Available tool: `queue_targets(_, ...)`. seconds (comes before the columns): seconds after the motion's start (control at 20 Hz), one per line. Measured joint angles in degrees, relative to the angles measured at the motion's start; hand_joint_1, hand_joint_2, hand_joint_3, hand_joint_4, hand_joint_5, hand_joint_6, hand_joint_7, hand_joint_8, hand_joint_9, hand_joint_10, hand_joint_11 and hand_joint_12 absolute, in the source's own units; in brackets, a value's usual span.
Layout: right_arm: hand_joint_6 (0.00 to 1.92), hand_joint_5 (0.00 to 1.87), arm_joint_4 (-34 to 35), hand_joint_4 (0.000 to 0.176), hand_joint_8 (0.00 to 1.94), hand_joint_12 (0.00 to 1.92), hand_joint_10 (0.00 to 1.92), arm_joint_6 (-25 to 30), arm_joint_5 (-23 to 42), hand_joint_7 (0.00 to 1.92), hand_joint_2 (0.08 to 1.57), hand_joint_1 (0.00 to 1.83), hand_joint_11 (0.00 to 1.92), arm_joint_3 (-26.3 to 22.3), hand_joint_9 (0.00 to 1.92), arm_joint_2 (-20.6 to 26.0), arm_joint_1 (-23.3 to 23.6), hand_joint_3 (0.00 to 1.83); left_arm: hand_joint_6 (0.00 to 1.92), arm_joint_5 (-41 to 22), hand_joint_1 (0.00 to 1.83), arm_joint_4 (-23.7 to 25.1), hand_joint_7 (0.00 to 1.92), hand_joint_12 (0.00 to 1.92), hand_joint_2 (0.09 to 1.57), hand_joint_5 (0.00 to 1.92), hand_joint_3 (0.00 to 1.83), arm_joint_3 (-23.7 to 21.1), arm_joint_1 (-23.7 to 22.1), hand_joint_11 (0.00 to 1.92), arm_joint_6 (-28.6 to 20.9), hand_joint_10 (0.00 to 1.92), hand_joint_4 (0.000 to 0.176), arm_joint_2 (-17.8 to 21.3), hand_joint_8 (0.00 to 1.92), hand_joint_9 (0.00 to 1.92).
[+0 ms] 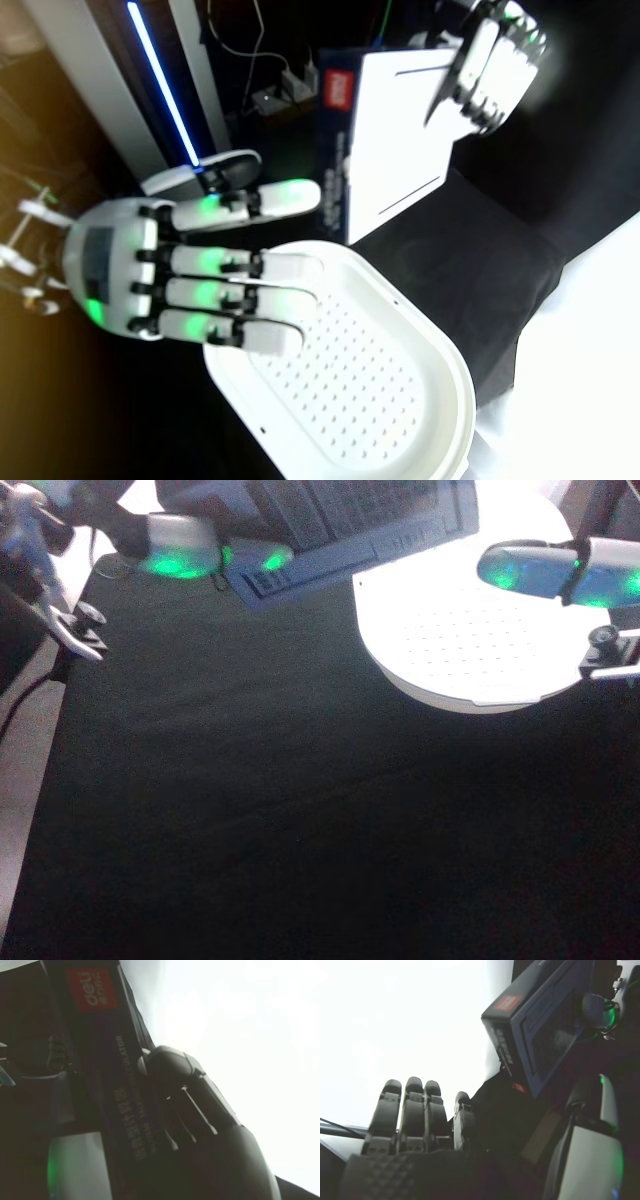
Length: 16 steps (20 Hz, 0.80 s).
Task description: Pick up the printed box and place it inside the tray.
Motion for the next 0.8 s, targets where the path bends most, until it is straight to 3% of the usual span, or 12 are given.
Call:
queue_targets(0.15, 0.0, 0.0, 0.7, 0.176, 0.01, 0.7, 0.0, 0.0, -0.8, 0.06, 0.63, 0.65, 0.0, 0.3, 0.09, -1.2, 0.0, 0.0, 0.58, 1.9, 1.3, -0.2, 1.3, 1.12, 1.02, 1.11, 0.0, 2.0, 0.0, 1.38, -1.9, 0.72, 0.0, -2.4, 0.63, 1.5)
queue_targets(0.3, 0.0, 0.0, 3.0, 0.176, 0.0, 0.63, 0.01, 1.4, -1.4, 0.04, 0.64, 0.66, 0.0, 1.4, 0.11, -2.4, 0.7, 0.0, 0.53, 2.1, 1.3, -0.1, 1.24, 1.23, 1.03, 1.14, 0.0, 1.9, 0.0, 1.34, -2.5, 0.84, 0.0, -3.2, 0.74, 1.4)
queue_targets(0.35, 0.0, 0.0, 3.9, 0.176, 0.0, 0.63, 0.0, 1.5, -1.5, 0.04, 0.65, 0.66, 0.0, 1.8, 0.1, -2.9, 1.0, 0.0, 0.54, 1.9, 1.3, -0.2, 1.26, 1.27, 1.02, 1.14, 0.0, 2.1, 0.0, 1.32, -2.7, 0.84, 0.0, -3.8, 0.7, 1.38)
queue_targets(0.4, 0.0, 0.0, 4.3, 0.176, 0.0, 0.59, 0.0, 1.5, -1.5, 0.03, 0.64, 0.65, 0.0, 2.1, 0.08, -3.3, 1.0, 0.0, 0.64, 1.6, 1.21, -0.3, 1.28, 1.33, 1.04, 1.16, 0.0, 2.3, 0.0, 1.3, -2.9, 0.98, 0.0, -4.2, 0.53, 1.38)
queue_targets(0.55, 0.0, 0.0, 5.4, 0.176, 0.0, 0.65, 0.0, 1.5, -1.5, 0.03, 0.61, 0.65, 0.0, 2.3, 0.06, -4.3, 1.0, 0.0, 0.73, 1.0, 1.19, -0.4, 1.36, 1.49, 1.05, 1.12, 0.0, 3.7, 0.0, 1.24, -5.2, 1.14, 0.0, -6.8, 0.27, 1.35)
queue_targets(0.6, 0.0, 0.0, 5.6, 0.176, 0.0, 0.78, 0.01, 1.5, -1.4, 0.04, 0.61, 0.66, 0.0, 2.3, 0.09, -4.7, 1.0, 0.0, 0.74, 1.0, 1.19, -0.4, 1.39, 1.49, 1.05, 1.12, 0.0, 3.9, 0.2, 1.26, -5.4, 1.13, 0.0, -7.4, 0.21, 1.38)
queue_targets(0.75, 0.0, 0.0, 5.8, 0.176, 0.01, 1.06, 0.02, 1.5, -1.6, 0.09, 0.6, 0.67, 0.0, 2.5, 0.16, -5.6, 1.0, 0.0, 0.74, 1.2, 1.19, 0.1, 1.48, 1.22, 1.05, 1.12, 0.0, 4.4, 0.6, 1.45, -6.1, 0.84, 0.0, -8.4, 0.13, 1.55)
queue_targets(0.8, 0.0, 0.07, 5.7, 0.124, 0.04, 1.1, 0.08, 1.5, -1.5, 0.4, 0.74, 0.76, 0.23, 2.5, 0.45, -5.6, 1.0, 0.02, 0.79, 1.3, 1.18, 0.1, 1.48, 1.21, 1.06, 1.09, 0.0, 4.6, 0.6, 1.46, -6.2, 0.8, 0.0, -8.6, 0.11, 1.55)
